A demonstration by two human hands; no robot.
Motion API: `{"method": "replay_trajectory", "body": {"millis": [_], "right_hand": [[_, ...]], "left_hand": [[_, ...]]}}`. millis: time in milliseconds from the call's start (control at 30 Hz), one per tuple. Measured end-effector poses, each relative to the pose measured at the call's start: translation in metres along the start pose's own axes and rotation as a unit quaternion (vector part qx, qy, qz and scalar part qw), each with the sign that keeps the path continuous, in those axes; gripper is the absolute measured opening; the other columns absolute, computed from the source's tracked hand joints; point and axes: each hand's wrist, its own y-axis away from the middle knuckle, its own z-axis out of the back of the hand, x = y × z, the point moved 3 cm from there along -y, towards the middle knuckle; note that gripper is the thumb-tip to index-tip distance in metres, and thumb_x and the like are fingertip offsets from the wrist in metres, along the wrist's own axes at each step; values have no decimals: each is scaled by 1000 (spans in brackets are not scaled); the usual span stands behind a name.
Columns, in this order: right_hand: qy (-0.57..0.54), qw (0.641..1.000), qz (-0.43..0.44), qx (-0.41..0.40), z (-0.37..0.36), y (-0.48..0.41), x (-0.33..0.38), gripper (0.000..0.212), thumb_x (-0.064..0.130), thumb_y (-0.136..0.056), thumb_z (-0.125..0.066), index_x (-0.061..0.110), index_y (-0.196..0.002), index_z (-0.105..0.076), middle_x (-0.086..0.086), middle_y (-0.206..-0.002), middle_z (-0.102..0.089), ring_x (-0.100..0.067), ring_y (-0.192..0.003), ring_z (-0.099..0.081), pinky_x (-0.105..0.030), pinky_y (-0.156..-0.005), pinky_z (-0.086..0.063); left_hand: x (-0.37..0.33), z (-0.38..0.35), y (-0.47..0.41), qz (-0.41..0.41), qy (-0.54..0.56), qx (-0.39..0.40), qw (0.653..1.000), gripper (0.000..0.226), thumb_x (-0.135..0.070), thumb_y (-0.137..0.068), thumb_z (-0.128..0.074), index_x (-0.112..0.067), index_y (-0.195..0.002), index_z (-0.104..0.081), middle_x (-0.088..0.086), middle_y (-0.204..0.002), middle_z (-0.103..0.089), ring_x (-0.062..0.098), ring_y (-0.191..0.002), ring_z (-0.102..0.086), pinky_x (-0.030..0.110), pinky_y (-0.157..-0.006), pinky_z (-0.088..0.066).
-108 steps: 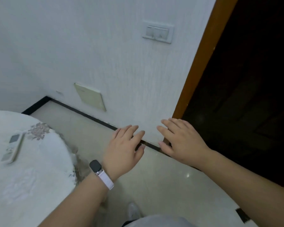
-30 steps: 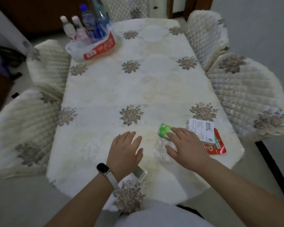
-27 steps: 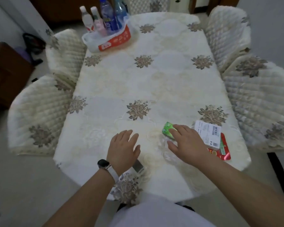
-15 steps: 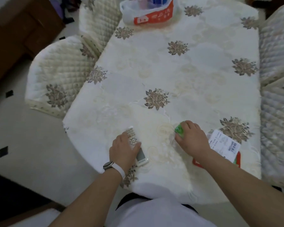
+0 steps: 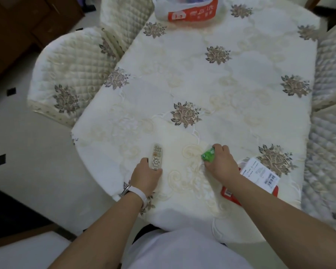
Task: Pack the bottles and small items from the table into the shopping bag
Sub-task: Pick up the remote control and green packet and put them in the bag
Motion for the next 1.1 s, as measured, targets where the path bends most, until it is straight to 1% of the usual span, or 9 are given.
{"method": "replay_trajectory", "body": {"millis": [133, 233, 500, 633, 733, 833, 900, 1000, 1100], "right_hand": [[-42, 999, 8, 22, 4, 11, 0, 50, 25, -86, -66, 13, -130, -44, -9, -112, -58, -24, -85, -55, -35, -70, -45], [-62, 997, 20, 31, 8, 21, 0, 51, 23, -83, -64, 15, -130, -46, -7, -104, -65, -26, -88, -61, -36, -72, -49], [-149, 986, 77, 25, 20, 41, 51, 52, 21, -83, -68, 16, -131, -47, -8, -110, -64, -28, -93, -60, -31, -72, -41], [-197, 974, 109, 26, 26, 54, 94, 46, 17, -83, -68, 16, -126, -50, 1, -101, -57, -14, -74, -54, -25, -62, -41], [-215, 967, 132, 33, 25, 61, 125, 31, 18, -83, -68, 20, -111, -55, 4, -92, -62, -1, -67, -54, -12, -52, -38], [-219, 964, 141, 44, 18, 64, 159, 16, 18, -83, -68, 24, -91, -55, 7, -77, -61, -5, -63, -54, -23, -53, -40], [-215, 964, 149, 46, 9, 64, 189, 16, 18, -84, -67, 25, -85, -52, 8, -72, -58, -7, -61, -53, -27, -54, -39], [-205, 965, 158, 51, -11, 66, 246, 14, 18, -84, -66, 22, -85, -52, 6, -72, -57, -11, -62, -52, -29, -55, -38], [-191, 966, 166, 59, -38, 67, 312, 12, 17, -84, -66, 18, -89, -54, 3, -76, -59, -14, -65, -53, -28, -55, -39]], "left_hand": [[8, 2, 10, 34, 58, 6, 998, 25, -35, -86, -70, -18, -101, -59, 0, -96, -68, 15, -79, -64, 32, -69, -56], [13, 5, 23, 43, 90, -7, 995, 25, -34, -88, -68, -17, -105, -61, 0, -97, -68, 13, -80, -63, 27, -63, -52], [17, 42, 64, 36, 219, -77, 972, 16, -30, -89, -70, -19, -100, -64, -1, -97, -70, 17, -87, -67, 39, -77, -58], [24, 73, 68, 26, 271, -95, 958, 16, -29, -89, -71, -19, -101, -65, -1, -99, -71, 20, -90, -68, 46, -82, -58], [34, 96, 64, 16, 313, -107, 944, 14, -26, -90, -71, -21, -101, -66, -3, -100, -72, 19, -93, -68, 40, -79, -58], [47, 122, 54, 5, 353, -108, 929, 17, -21, -89, -72, -20, -106, -68, -6, -102, -73, 16, -95, -69, 36, -80, -58], [58, 143, 46, -3, 379, -102, 920, 20, -18, -89, -71, -20, -109, -68, -6, -104, -74, 15, -95, -70, 33, -79, -58], [82, 185, 33, -13, 416, -97, 904, 21, -15, -90, -70, -17, -110, -68, -5, -103, -75, 13, -90, -72, 21, -65, -56], [117, 239, 14, -15, 419, -116, 901, 18, -17, -89, -71, -19, -107, -67, -7, -101, -74, 11, -86, -71, 22, -62, -52]]}}
